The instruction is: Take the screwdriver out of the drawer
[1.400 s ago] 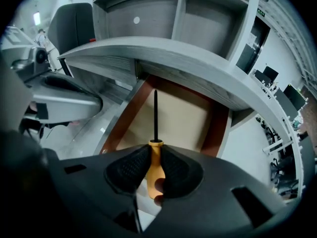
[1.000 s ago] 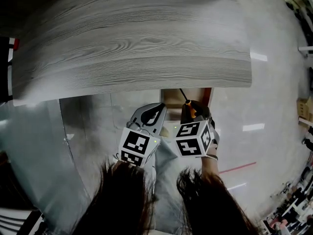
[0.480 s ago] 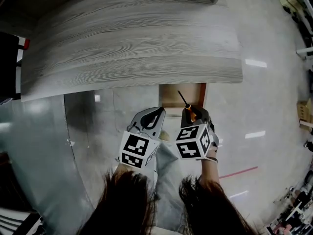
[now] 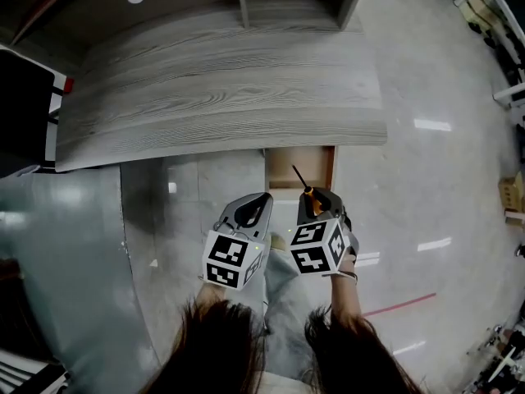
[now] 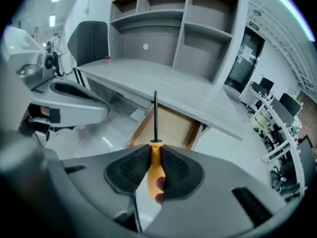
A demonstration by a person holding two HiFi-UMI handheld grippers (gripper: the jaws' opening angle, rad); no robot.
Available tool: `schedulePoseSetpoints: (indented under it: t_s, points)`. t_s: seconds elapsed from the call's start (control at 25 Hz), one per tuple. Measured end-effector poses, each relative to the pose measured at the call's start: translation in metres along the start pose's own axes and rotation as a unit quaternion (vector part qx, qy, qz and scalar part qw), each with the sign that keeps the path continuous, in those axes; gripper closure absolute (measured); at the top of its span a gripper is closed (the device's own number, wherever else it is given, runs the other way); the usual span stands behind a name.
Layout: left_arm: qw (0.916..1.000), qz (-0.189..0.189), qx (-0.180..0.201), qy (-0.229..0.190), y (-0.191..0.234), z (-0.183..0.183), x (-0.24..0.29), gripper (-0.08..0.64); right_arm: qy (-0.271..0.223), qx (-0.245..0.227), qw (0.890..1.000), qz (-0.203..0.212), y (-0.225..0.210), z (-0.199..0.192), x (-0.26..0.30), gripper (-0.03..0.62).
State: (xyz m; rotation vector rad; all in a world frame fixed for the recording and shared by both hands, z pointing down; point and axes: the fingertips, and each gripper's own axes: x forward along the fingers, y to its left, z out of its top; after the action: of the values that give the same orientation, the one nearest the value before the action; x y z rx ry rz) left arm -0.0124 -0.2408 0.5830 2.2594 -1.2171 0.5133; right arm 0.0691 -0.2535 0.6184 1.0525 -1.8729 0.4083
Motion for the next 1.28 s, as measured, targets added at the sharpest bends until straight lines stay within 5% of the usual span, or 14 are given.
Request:
schedulePoseSetpoints:
  t_s: [0.6,1.28]
  points:
    - [0.9990,0.027,0.018,-0.030,-0.043,0.052,-0.048,0.542,-0.063,0.023,0.998,-0.003,-0.013,0.017,-0.071,0.511]
    - [0.9956,0.011,0.061,-0.070,-0.071,0.097,-0.127,0.543,-0.125,0.061,0.989,-0.055,-0.008,0.041,-0.154,0.511]
